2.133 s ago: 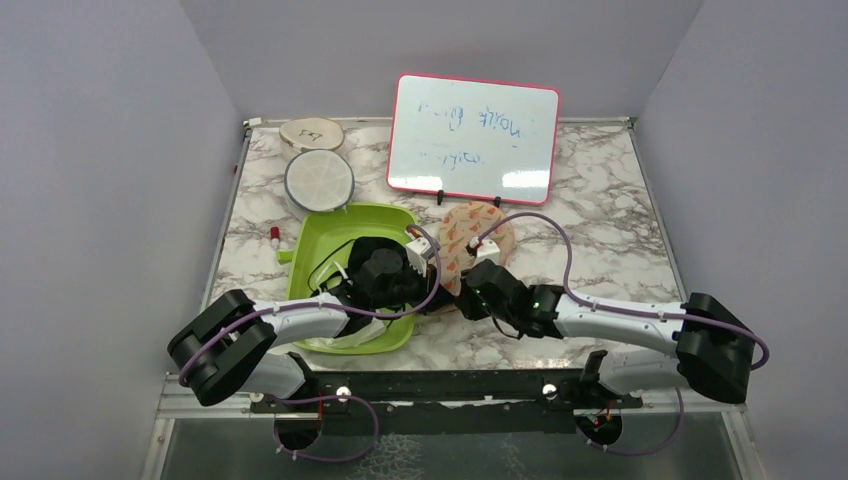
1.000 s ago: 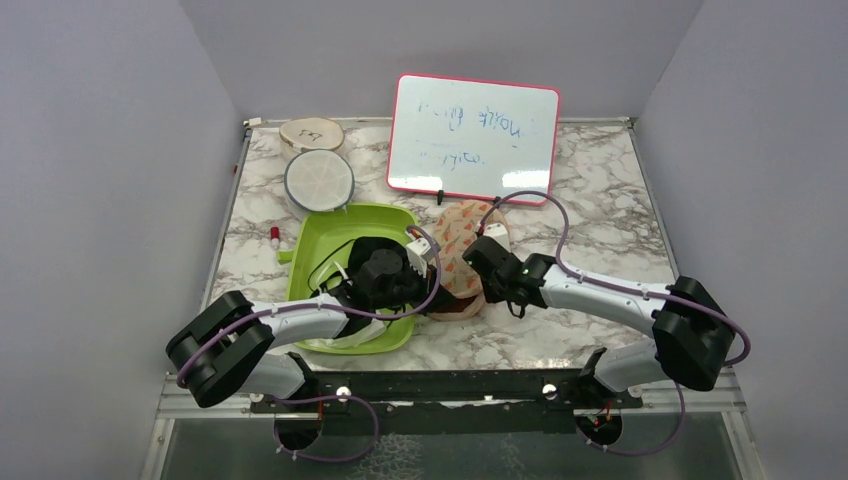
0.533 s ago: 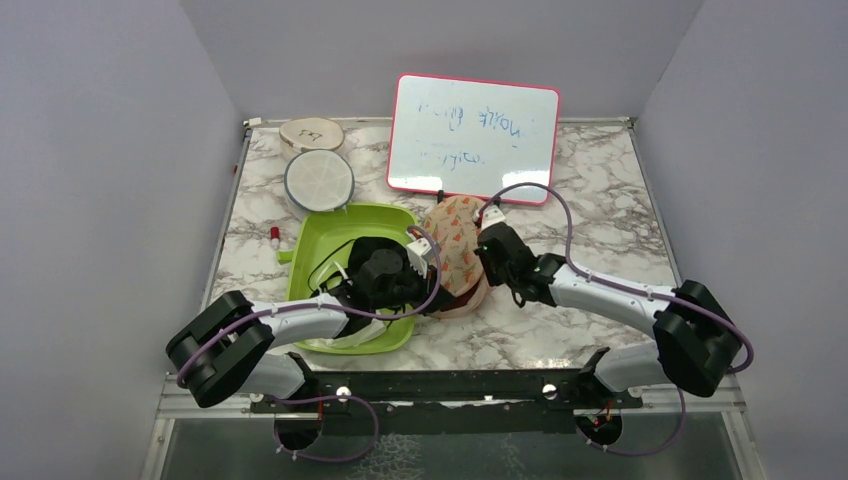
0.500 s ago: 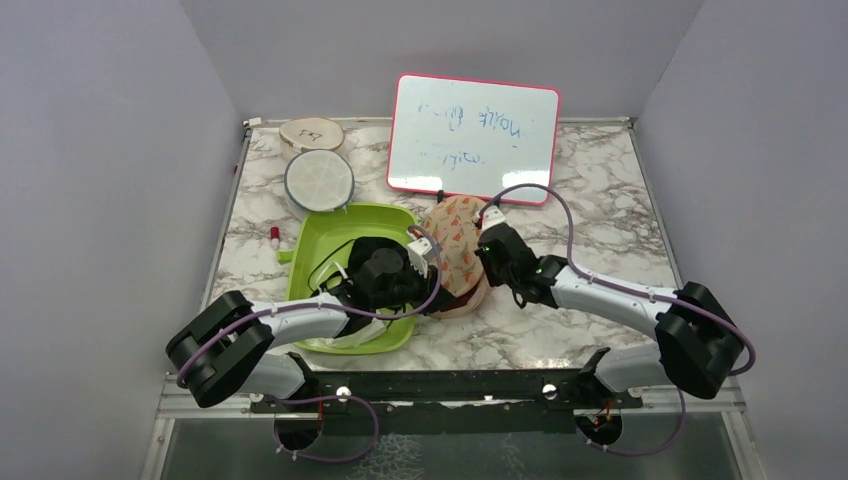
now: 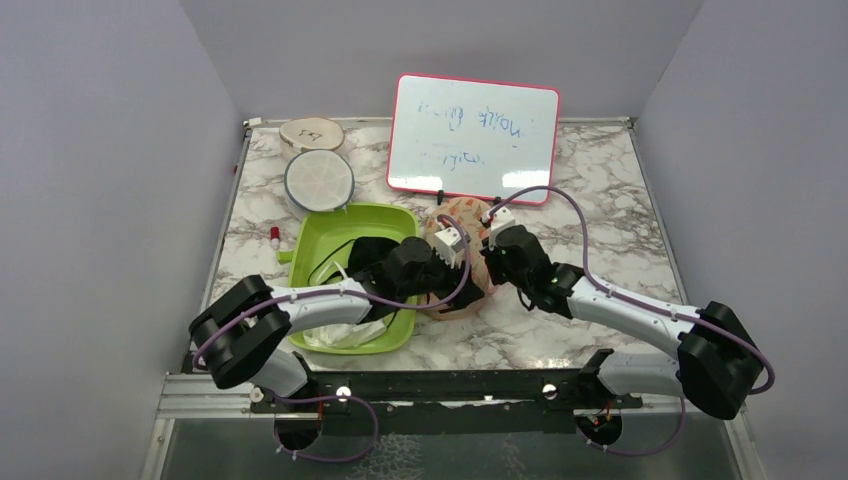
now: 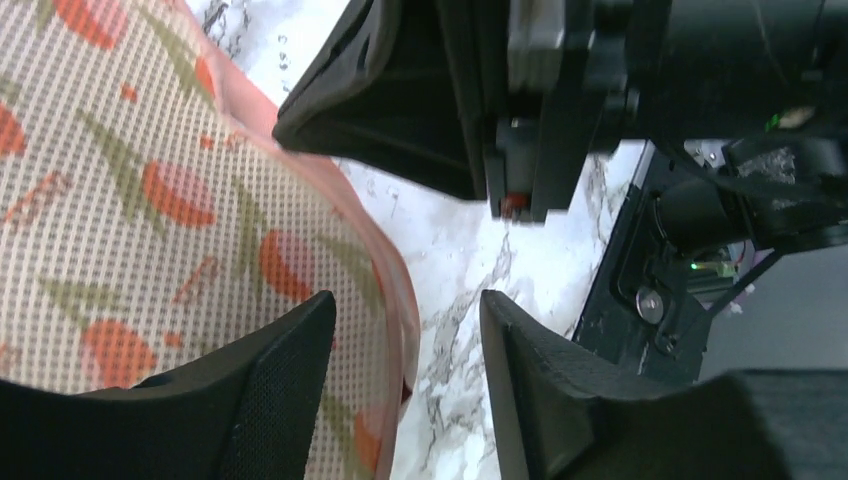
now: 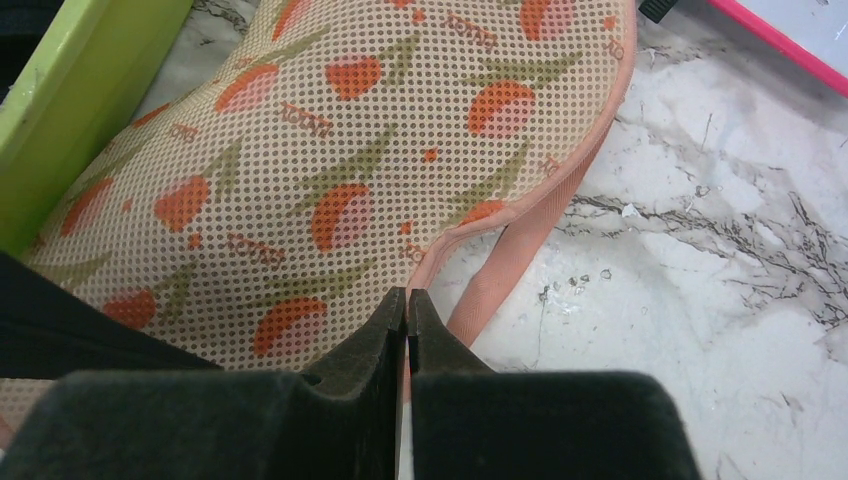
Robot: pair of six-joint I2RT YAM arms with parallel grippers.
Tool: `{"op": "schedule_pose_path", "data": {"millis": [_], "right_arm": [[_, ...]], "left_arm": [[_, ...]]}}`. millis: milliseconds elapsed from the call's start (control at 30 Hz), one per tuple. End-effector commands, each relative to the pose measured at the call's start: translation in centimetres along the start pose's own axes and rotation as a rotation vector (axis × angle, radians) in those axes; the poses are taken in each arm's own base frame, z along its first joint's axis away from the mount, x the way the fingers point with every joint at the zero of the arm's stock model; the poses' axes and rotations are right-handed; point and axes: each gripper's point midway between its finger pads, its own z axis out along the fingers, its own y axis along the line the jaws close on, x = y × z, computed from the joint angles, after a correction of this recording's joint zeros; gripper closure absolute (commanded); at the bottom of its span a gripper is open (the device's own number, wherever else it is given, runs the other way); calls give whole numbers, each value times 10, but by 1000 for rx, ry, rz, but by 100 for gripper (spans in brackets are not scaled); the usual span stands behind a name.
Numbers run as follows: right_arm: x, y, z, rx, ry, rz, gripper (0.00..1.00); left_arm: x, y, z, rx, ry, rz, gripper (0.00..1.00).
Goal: Unzip the laundry bag and remove the bra
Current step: Unzip the laundry bag at the center of the board.
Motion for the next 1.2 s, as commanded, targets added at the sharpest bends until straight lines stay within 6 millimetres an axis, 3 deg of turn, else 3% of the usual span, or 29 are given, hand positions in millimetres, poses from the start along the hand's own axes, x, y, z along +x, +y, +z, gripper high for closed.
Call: {"op": "schedule_pose_path", "data": {"millis": [0,200,433,467,567,767,900,1067,1167], "right_arm": [[-13,3,-3,-14,-37,38,99],[-12,8,-2,-23,-5,93,99],[-15,10,-3,-33,-9,109,99],[-16,10,-3,-32,-8,109,99],[-13,8,-6,-16,11,125,99],[1,14,-11,-40,65,189,99],[16,17,-15,-49,120,229,99],[26,10,-20,-9,198,192,82],[16,7,-23,-20,177,119,68]], "left_arm": [[-18,0,21,-45,-32,46,49],[-12,7,35,-157,-51,138,48],[4,37,33,-325,-49,230,49],[4,40,31,-345,-51,243,51],[5,51,22,-407,-63,239,70],[15,54,10,-416,-47,221,96],[20,44,6,-362,-34,198,100],[20,30,-1,-301,-35,172,100],[18,28,-5,-303,-36,167,100]]}}
